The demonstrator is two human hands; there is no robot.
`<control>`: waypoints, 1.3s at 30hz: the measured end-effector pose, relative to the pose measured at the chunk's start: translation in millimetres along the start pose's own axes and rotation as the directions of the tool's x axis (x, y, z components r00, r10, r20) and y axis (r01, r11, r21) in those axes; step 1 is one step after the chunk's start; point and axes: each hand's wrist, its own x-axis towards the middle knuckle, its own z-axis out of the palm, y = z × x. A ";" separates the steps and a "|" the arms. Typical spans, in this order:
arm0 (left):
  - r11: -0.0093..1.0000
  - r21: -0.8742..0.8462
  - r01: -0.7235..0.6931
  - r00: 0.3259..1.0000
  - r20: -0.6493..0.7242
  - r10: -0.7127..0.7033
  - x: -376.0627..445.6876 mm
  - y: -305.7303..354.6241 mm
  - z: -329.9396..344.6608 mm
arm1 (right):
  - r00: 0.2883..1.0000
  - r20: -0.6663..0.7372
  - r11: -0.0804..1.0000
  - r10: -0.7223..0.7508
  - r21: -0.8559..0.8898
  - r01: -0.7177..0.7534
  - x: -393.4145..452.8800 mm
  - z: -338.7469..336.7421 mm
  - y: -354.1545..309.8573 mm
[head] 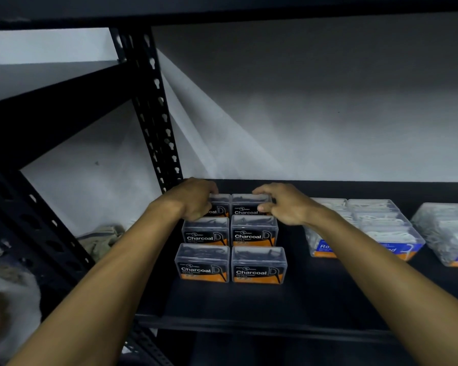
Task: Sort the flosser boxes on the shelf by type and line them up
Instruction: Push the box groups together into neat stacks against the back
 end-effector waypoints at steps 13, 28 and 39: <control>0.997 0.075 -0.013 1.000 0.001 0.013 -7.0 7.3 -4.1 | 0.999 0.034 1.000 -0.010 -0.007 0.010 2.3 -2.7 3.9; 0.955 0.265 -0.133 0.985 -0.075 0.158 -70.8 12.7 -2.6 | 0.912 -0.135 0.890 -0.386 -0.313 0.330 -51.7 5.6 -11.8; 0.921 0.354 -0.162 0.958 -0.167 0.233 -63.6 11.3 10.0 | 0.901 -0.065 0.806 -0.430 -0.478 0.350 -49.7 13.5 -10.9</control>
